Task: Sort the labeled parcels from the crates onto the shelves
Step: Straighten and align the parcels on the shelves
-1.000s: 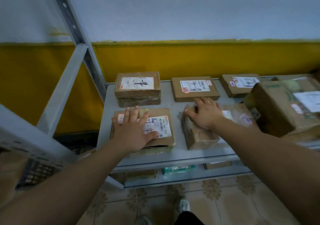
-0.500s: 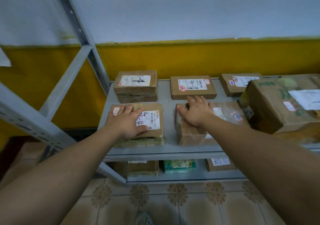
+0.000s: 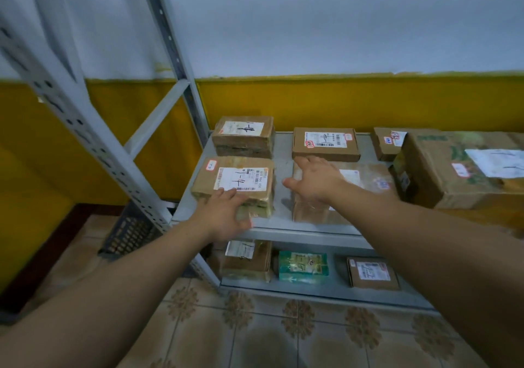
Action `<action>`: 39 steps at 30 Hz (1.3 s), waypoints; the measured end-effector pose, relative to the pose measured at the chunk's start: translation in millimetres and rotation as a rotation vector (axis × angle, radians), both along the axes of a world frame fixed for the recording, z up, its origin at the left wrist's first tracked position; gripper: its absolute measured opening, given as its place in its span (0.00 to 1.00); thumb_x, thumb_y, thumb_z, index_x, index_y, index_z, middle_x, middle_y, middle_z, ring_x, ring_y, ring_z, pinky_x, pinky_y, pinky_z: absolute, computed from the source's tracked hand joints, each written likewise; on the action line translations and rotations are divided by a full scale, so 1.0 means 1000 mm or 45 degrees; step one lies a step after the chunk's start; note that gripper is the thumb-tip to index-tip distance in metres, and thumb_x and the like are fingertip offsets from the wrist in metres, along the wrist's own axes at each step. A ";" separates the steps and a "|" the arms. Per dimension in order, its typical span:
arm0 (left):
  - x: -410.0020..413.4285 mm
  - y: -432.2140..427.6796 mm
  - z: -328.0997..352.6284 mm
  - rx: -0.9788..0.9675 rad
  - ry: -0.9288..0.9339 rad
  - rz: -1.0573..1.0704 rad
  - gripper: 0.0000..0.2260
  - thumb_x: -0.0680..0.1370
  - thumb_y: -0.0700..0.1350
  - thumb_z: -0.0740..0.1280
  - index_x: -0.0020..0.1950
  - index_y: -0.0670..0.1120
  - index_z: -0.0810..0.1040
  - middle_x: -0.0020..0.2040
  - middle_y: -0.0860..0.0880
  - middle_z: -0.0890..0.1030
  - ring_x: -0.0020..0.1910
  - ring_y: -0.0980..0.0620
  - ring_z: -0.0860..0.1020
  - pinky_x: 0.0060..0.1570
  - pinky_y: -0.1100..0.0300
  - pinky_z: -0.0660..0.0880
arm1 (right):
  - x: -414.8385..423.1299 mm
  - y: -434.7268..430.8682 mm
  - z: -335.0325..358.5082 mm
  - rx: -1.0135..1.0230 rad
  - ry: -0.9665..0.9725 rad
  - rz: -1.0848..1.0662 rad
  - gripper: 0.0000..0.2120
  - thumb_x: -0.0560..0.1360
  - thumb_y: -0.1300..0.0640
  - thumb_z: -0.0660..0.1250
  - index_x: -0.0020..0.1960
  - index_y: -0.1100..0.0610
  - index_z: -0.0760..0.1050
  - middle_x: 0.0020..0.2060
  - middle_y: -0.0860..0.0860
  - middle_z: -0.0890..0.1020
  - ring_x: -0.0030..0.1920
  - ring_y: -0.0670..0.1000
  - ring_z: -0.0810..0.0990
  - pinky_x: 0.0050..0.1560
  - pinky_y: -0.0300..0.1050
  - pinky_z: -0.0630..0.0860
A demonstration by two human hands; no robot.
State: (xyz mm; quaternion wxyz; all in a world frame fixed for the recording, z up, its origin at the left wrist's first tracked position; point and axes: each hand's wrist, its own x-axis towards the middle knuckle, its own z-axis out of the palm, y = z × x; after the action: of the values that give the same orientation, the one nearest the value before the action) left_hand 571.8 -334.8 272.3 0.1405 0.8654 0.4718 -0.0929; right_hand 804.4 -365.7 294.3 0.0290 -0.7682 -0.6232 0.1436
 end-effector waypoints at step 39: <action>-0.074 -0.036 -0.219 -0.449 0.096 0.087 0.26 0.76 0.60 0.64 0.70 0.50 0.69 0.69 0.46 0.70 0.67 0.45 0.68 0.65 0.47 0.69 | -0.047 -0.072 -0.233 -0.512 0.123 -0.041 0.36 0.80 0.34 0.54 0.80 0.54 0.54 0.78 0.56 0.60 0.75 0.59 0.61 0.74 0.54 0.62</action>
State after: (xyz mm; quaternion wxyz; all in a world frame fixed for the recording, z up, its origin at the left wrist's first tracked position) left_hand 497.5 -370.4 52.9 0.2753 0.8067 0.4824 -0.2017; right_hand 757.2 -437.5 60.9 -0.0929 -0.7607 -0.5674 0.3013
